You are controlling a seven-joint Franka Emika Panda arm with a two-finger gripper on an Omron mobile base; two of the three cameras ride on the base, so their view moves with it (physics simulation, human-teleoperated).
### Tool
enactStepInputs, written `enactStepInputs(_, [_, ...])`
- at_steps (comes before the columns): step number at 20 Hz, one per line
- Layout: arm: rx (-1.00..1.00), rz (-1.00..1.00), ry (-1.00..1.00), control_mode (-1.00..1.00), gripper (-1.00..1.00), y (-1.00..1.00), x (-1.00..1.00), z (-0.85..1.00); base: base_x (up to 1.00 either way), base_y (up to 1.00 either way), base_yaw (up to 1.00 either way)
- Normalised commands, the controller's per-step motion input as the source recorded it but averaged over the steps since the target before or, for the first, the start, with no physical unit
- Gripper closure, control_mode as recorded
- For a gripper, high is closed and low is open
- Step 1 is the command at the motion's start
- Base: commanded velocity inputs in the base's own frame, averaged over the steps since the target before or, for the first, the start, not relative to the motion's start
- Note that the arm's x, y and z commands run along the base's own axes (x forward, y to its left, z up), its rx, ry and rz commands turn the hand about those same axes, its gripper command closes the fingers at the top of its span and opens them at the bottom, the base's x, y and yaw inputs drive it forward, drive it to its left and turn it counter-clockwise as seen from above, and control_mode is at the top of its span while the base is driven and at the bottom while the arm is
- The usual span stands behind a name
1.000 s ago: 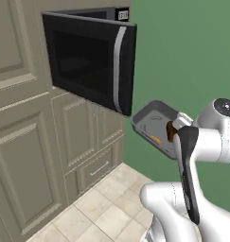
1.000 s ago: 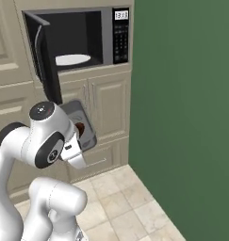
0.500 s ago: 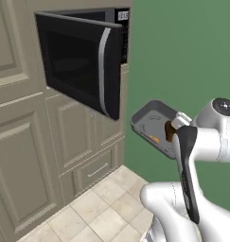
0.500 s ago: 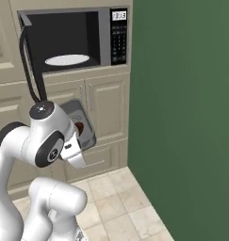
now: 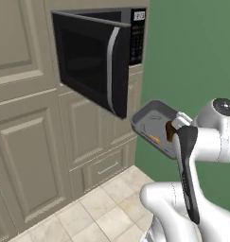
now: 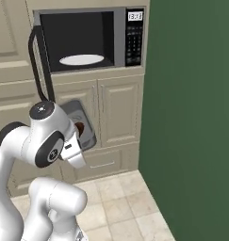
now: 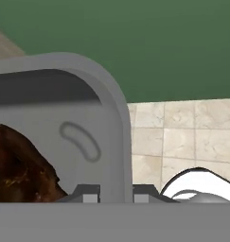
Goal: Place the tupperware containing the shrimp and sweet potato meal in the microwave. Close the microwave door and press the start button to reheat the meal.
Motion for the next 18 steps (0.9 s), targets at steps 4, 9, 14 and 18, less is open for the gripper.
enactStepInputs(4, [0.0, 0.0, 0.0, 1.0, 1.0, 0.0, 0.0, 0.0, 0.08, -0.49, 0.27])
enactStepInputs(9, [0.0, 0.0, 0.0, 1.0, 1.0, 0.0, 0.0, 0.0, 0.02, -0.71, 0.22])
enactStepInputs(14, [0.0, 0.0, 0.0, 1.0, 1.0, 0.0, 0.0, 0.0, 0.09, -0.58, 0.26])
enactStepInputs(18, [0.0, 0.0, 0.0, 1.0, 1.0, 0.0, 0.0, 0.0, 0.23, -0.34, 0.35])
